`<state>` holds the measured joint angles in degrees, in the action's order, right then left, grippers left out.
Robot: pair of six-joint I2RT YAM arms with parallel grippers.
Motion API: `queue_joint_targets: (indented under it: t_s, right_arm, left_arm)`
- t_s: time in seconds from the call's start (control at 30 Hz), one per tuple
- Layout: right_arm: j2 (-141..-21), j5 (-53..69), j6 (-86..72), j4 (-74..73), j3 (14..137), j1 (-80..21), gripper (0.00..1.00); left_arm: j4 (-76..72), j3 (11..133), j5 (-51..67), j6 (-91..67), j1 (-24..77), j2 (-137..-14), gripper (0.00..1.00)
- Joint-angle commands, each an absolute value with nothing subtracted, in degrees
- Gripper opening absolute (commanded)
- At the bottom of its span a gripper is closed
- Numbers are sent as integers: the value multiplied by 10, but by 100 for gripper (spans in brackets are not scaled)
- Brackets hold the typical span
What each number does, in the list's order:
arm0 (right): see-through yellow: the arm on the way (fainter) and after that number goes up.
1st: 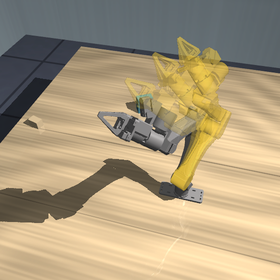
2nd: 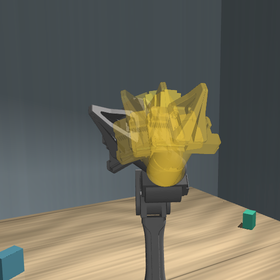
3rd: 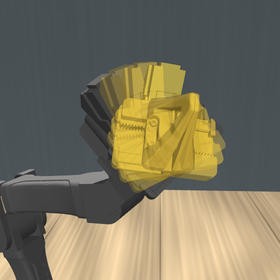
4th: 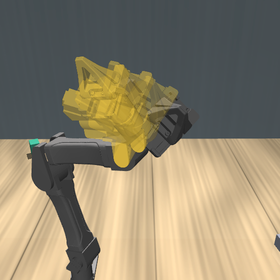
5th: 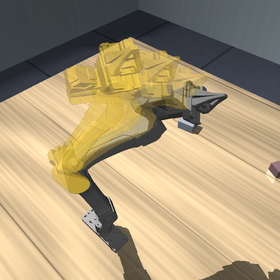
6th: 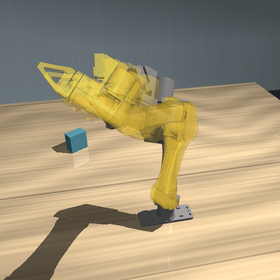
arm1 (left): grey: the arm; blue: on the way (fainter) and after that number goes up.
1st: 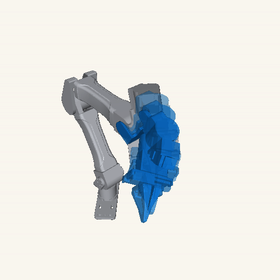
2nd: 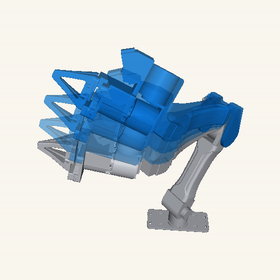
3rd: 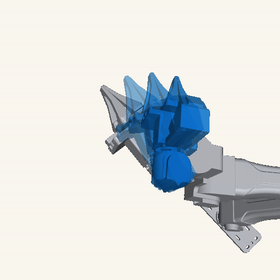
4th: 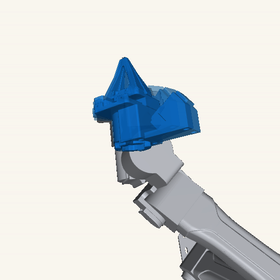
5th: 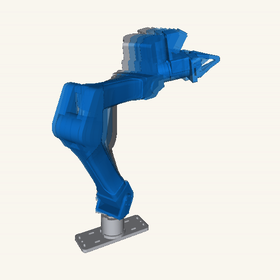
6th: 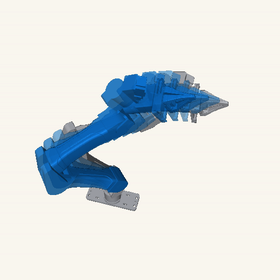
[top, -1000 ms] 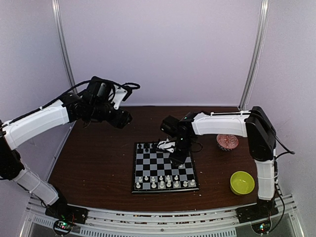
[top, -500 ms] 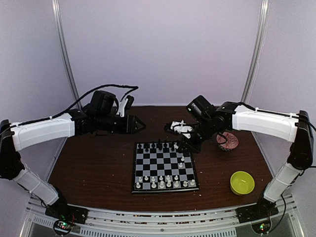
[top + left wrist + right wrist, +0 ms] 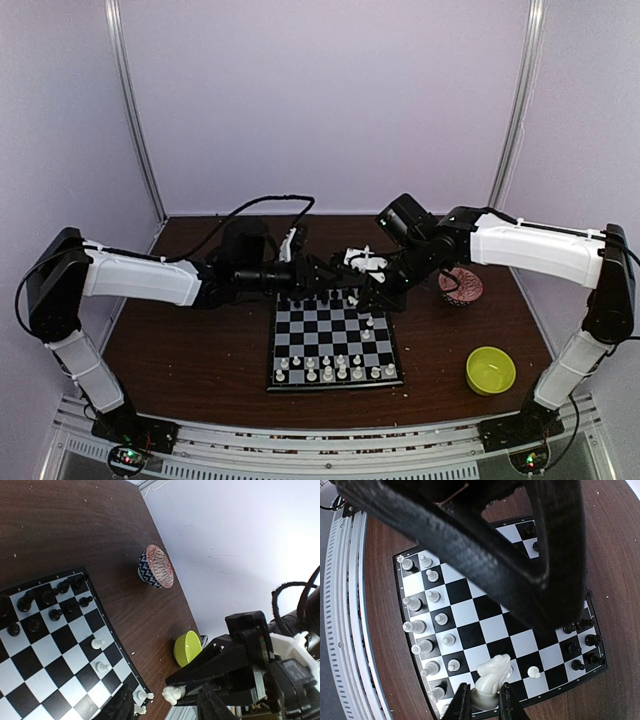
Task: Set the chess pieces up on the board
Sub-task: Pass from the right arm to the left
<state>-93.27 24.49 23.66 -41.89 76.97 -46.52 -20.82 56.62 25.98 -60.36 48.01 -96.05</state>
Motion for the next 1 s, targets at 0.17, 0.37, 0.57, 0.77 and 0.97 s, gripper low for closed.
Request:
queue_joint_targets:
  t_s: [0.17, 0.37, 0.57, 0.77, 0.97]
  right_arm:
    - [-928, 250, 242, -426, 772, -465, 11]
    - [-929, 240, 243, -423, 769, -465, 12]
    - [-931, 222, 240, -418, 768, -465, 12]
    - [-935, 215, 238, -415, 768, -465, 12]
    - [-938, 206, 237, -413, 767, -465, 12]
  left_arm:
    - [-315, 586, 290, -677, 500, -1018, 37]
    - [-298, 604, 304, -675, 507, -1035, 35]
    - [-303, 609, 313, -686, 515, -1050, 28]
    - [-291, 619, 321, -688, 518, -1058, 23]
    - [-310, 618, 332, -699, 519, -1068, 12]
